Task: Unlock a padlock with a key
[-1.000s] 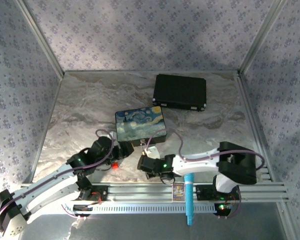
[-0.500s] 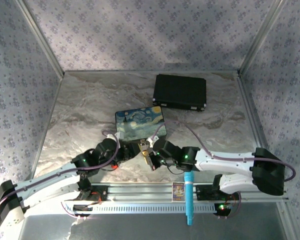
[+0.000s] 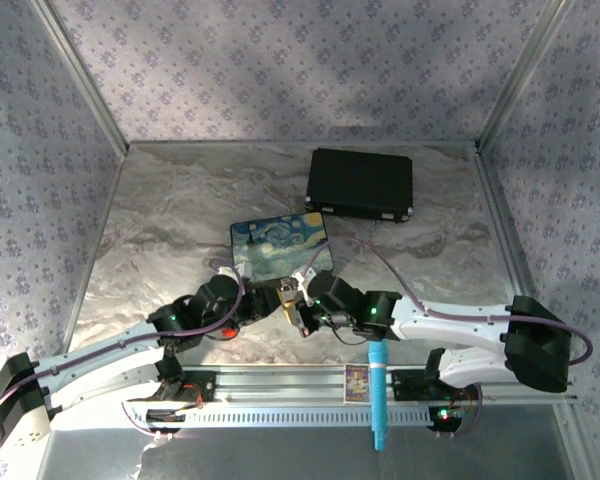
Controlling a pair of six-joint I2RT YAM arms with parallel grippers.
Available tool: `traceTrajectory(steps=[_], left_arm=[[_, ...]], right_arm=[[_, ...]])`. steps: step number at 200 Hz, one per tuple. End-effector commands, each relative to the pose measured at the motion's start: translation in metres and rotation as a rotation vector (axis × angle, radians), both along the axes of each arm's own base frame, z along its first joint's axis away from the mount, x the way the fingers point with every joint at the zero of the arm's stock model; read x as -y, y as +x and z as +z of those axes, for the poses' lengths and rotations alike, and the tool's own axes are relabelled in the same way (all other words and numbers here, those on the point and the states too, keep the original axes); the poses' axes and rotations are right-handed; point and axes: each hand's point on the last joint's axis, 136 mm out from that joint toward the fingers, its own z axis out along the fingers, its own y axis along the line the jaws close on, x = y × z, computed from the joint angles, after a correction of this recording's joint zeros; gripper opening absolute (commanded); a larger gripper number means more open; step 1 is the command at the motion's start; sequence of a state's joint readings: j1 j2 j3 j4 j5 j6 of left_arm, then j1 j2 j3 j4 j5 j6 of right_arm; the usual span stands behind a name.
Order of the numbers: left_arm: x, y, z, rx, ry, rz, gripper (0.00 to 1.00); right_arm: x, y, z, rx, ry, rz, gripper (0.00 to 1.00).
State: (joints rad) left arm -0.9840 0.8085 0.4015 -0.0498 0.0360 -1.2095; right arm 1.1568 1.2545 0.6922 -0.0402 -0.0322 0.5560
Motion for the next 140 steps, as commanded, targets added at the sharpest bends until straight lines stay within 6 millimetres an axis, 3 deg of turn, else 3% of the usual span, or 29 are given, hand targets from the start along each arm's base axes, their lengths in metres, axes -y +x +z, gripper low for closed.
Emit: traceTrajectory(steps=[1, 15, 37, 50, 65, 86, 91, 96, 109, 114, 140], left_arm=[[0.007, 0.0, 0.014, 0.01, -0.015, -0.016, 0.32], [0.007, -0.001, 0.013, 0.006, -0.006, -0.024, 0.23], [0.007, -0.001, 0.01, -0.002, 0.008, -0.026, 0.21], [0.008, -0.001, 0.01, -0.001, 0.01, -0.028, 0.15], [0.008, -0.001, 0.011, -0.002, 0.011, -0.03, 0.0], [0.007, 0.001, 0.014, 0.01, 0.006, -0.022, 0.0], [0.006, 0.002, 0.016, 0.019, 0.002, -0.015, 0.0], [0.005, 0.003, 0.019, 0.036, -0.002, -0.01, 0.0], [0.001, 0.007, 0.032, 0.106, -0.006, -0.006, 0.0], [-0.001, 0.009, 0.039, 0.141, -0.007, -0.01, 0.0], [0.002, 0.014, 0.086, 0.344, -0.046, -0.108, 0.0]], right_arm=[[-0.007, 0.005, 0.023, 0.03, 0.061, 0.009, 0.0], [-0.007, 0.008, 0.025, 0.028, 0.079, 0.005, 0.0], [-0.007, 0.008, 0.025, 0.029, 0.079, 0.008, 0.0], [-0.009, 0.008, 0.025, 0.028, 0.082, 0.011, 0.0], [-0.01, 0.009, 0.027, 0.03, 0.087, 0.014, 0.0], [-0.011, 0.01, 0.03, 0.038, 0.105, 0.012, 0.01], [-0.01, 0.01, 0.033, 0.038, 0.116, 0.01, 0.08], [-0.009, 0.012, 0.035, 0.036, 0.13, 0.005, 0.23], [0.0, 0.018, 0.045, 0.041, 0.168, -0.036, 0.69], [0.004, 0.02, 0.051, 0.05, 0.185, -0.05, 0.95], [0.027, 0.028, 0.102, 0.103, 0.347, -0.046, 0.99]])
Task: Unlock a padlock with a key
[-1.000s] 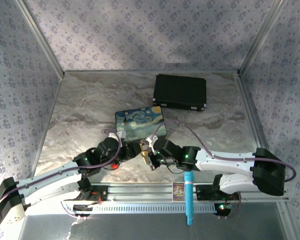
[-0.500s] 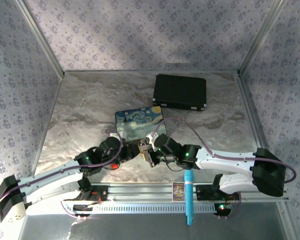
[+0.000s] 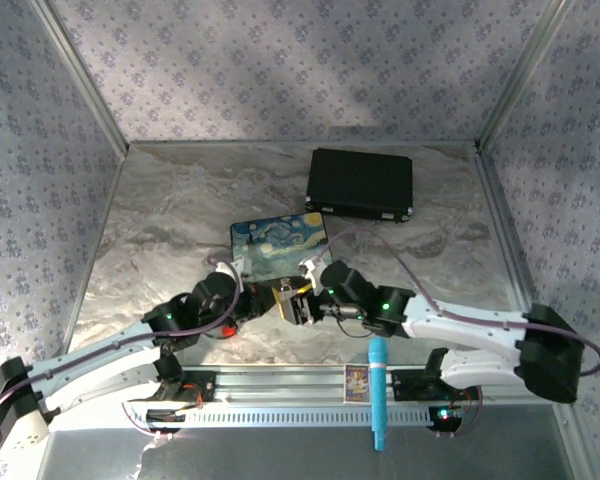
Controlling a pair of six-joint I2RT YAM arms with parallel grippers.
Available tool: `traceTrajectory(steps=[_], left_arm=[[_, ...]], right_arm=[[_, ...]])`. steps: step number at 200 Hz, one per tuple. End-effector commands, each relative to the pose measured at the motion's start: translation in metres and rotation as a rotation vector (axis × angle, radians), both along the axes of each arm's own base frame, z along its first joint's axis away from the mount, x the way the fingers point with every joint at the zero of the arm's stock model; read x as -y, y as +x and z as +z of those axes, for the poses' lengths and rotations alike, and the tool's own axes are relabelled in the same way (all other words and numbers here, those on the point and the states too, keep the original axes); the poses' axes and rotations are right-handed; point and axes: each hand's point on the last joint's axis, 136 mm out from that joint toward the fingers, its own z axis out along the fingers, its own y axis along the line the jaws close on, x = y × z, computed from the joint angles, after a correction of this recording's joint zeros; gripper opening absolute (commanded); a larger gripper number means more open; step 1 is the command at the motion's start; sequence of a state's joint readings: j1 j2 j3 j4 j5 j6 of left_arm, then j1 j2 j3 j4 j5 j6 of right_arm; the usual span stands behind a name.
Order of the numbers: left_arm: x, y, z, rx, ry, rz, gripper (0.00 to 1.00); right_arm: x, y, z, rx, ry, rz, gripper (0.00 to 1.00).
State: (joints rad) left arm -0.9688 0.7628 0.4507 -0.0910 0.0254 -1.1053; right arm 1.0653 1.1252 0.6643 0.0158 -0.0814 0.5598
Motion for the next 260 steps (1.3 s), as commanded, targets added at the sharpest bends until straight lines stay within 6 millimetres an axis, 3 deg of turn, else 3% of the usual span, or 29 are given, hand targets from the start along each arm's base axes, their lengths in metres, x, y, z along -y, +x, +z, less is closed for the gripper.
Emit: traceTrajectory(steps=[1, 32, 53, 70, 127, 167, 192, 226, 240, 260], left_arm=[[0.005, 0.007, 0.061, 0.239, -0.056, -0.093, 0.0], [0.015, -0.008, 0.116, 0.458, -0.128, -0.278, 0.0], [0.022, -0.023, 0.145, 0.548, -0.217, -0.379, 0.0], [0.024, -0.031, 0.159, 0.588, -0.264, -0.418, 0.0], [0.023, -0.046, 0.177, 0.645, -0.336, -0.475, 0.0], [0.021, -0.044, 0.179, 0.65, -0.337, -0.45, 0.0], [0.021, -0.042, 0.178, 0.652, -0.33, -0.437, 0.0], [0.02, -0.04, 0.179, 0.652, -0.333, -0.423, 0.0], [0.021, -0.038, 0.177, 0.645, -0.327, -0.415, 0.0], [0.022, -0.035, 0.173, 0.63, -0.317, -0.409, 0.0]], right_arm=[[0.014, 0.007, 0.06, 0.067, 0.199, 0.007, 0.99], [0.03, -0.003, 0.123, 0.097, 0.399, 0.157, 0.99], [0.028, -0.016, 0.144, 0.109, 0.435, 0.244, 0.97], [0.024, -0.025, 0.151, 0.1, 0.475, 0.304, 0.86], [0.009, -0.035, 0.143, 0.082, 0.504, 0.368, 0.49], [0.005, -0.036, 0.141, 0.056, 0.516, 0.386, 0.31], [0.003, -0.038, 0.139, 0.048, 0.516, 0.396, 0.13], [0.006, -0.038, 0.135, 0.045, 0.527, 0.386, 0.1], [0.006, -0.039, 0.133, 0.039, 0.533, 0.387, 0.0], [0.008, -0.038, 0.13, 0.037, 0.53, 0.376, 0.0]])
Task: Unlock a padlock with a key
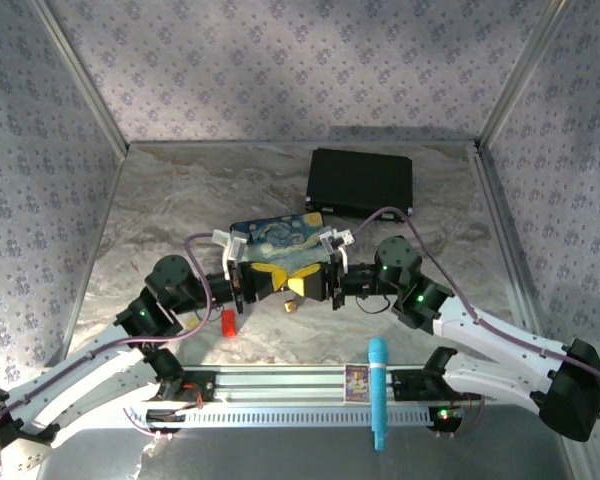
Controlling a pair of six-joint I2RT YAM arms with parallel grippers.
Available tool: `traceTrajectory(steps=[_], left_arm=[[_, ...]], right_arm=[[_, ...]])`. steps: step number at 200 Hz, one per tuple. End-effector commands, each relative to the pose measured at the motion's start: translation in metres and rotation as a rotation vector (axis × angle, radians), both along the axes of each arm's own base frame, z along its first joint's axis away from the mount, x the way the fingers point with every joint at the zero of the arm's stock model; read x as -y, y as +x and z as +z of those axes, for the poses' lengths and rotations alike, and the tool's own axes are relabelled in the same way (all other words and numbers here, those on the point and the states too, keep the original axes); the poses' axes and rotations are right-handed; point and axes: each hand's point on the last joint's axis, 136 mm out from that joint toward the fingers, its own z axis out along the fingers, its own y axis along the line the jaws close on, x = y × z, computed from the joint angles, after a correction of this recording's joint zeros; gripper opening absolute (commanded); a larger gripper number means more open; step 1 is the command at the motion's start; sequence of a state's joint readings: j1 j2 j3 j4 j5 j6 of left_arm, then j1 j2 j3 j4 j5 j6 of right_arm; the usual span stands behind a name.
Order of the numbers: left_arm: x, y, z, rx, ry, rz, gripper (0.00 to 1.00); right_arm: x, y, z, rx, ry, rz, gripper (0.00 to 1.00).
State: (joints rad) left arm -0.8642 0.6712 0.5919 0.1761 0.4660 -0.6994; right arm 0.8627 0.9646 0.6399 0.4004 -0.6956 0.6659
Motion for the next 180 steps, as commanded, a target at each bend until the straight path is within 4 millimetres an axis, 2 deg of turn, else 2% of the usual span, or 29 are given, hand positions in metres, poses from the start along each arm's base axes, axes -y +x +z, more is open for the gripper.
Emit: traceTrajectory(steps=[1, 15, 19, 26, 30, 34, 37, 65, 89, 112, 139, 180], left_arm=[[0.0, 0.001, 0.014, 0.039, -0.04, 0.01, 0.0], [0.001, 0.004, 0.011, 0.03, -0.029, 0.023, 0.0], [0.0, 0.006, 0.009, 0.024, -0.024, 0.032, 0.08], [-0.001, 0.01, 0.007, 0.017, -0.016, 0.06, 0.36], [-0.003, 0.013, 0.007, 0.011, -0.014, 0.078, 0.67], [-0.005, 0.016, 0.006, 0.008, -0.015, 0.102, 0.91], [-0.006, 0.018, 0.005, 0.009, -0.017, 0.116, 0.99], [-0.025, 0.036, 0.004, -0.039, -0.035, 0.277, 1.0], [-0.027, 0.044, -0.013, -0.139, 0.005, 0.322, 1.0], [-0.037, 0.06, -0.062, -0.321, 0.147, 0.459, 1.0], [-0.05, 0.064, -0.123, -0.441, 0.35, 0.589, 0.99], [-0.052, 0.061, -0.175, -0.465, 0.468, 0.668, 0.93]], right_arm=[[0.003, -0.003, -0.005, -0.01, 0.003, 0.006, 0.0], [0.005, -0.002, -0.006, -0.007, 0.004, -0.008, 0.0], [0.006, -0.002, -0.005, -0.005, 0.005, -0.011, 0.0], [0.007, -0.001, -0.005, -0.003, 0.004, -0.019, 0.0], [0.009, -0.001, -0.007, -0.005, 0.0, -0.025, 0.0], [0.01, 0.0, -0.008, -0.005, -0.005, -0.034, 0.0], [0.01, 0.001, -0.009, -0.004, -0.008, -0.04, 0.0], [0.025, 0.021, -0.035, -0.047, -0.096, -0.162, 0.0], [0.041, 0.039, -0.06, -0.11, -0.184, -0.272, 0.0], [0.058, 0.052, -0.087, -0.136, -0.31, -0.384, 0.0], [0.072, 0.061, -0.119, -0.192, -0.393, -0.476, 0.0], [0.083, 0.065, -0.159, -0.28, -0.478, -0.546, 0.0]])
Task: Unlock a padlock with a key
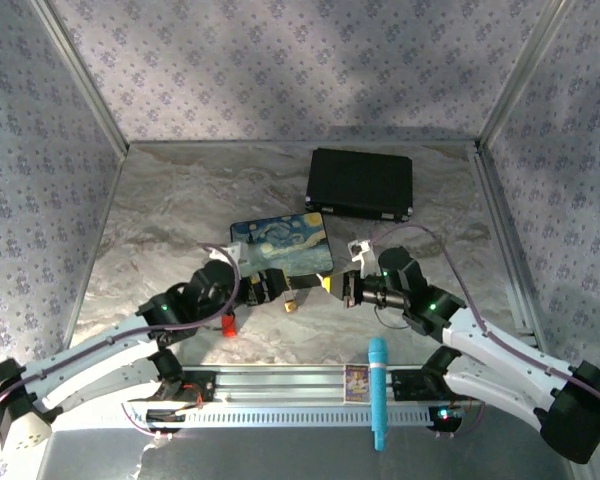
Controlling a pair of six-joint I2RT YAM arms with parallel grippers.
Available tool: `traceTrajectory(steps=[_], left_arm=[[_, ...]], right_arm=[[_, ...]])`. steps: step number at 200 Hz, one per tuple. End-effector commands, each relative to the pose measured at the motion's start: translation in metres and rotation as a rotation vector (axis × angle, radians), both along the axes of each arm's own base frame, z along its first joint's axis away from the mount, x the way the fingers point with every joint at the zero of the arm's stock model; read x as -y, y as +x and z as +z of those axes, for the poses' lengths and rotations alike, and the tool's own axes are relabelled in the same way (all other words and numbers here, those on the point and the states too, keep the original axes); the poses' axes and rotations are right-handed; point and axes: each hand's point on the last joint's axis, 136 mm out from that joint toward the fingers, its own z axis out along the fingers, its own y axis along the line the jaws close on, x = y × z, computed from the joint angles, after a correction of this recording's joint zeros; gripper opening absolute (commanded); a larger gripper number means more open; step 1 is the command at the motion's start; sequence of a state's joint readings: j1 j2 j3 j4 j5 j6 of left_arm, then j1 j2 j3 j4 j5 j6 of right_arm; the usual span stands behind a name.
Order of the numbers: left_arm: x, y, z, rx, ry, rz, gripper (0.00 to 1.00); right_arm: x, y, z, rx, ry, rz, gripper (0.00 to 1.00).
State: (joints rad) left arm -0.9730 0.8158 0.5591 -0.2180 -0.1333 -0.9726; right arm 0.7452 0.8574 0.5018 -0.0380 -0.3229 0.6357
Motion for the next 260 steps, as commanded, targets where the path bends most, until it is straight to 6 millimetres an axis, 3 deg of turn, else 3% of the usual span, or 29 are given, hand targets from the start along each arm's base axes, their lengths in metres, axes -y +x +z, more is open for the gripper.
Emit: traceTrajectory(steps=[1, 39, 97, 157, 212, 260], left_arm=[[-0.015, 0.004, -0.027, -0.022, 0.078, 0.107, 0.92], [-0.013, 0.007, -0.062, -0.02, 0.071, 0.126, 0.84], [0.005, 0.014, -0.072, 0.03, 0.109, 0.054, 0.78], [0.044, 0.017, -0.089, -0.009, 0.074, -0.037, 0.72], [0.056, 0.018, -0.113, -0.051, 0.098, -0.043, 0.66], [0.054, 0.013, -0.13, -0.102, 0.173, -0.026, 0.48]], right_arm=[[0.013, 0.005, -0.027, -0.054, -0.068, -0.075, 0.0], [0.017, 0.004, -0.053, -0.117, -0.109, -0.108, 0.0], [0.016, -0.001, -0.088, -0.178, -0.131, -0.113, 0.0], [0.011, 0.0, -0.096, -0.184, -0.148, -0.102, 0.0], [0.007, -0.002, -0.102, -0.183, -0.154, -0.095, 0.0], [-0.002, -0.005, -0.113, -0.21, -0.159, -0.072, 0.0]])
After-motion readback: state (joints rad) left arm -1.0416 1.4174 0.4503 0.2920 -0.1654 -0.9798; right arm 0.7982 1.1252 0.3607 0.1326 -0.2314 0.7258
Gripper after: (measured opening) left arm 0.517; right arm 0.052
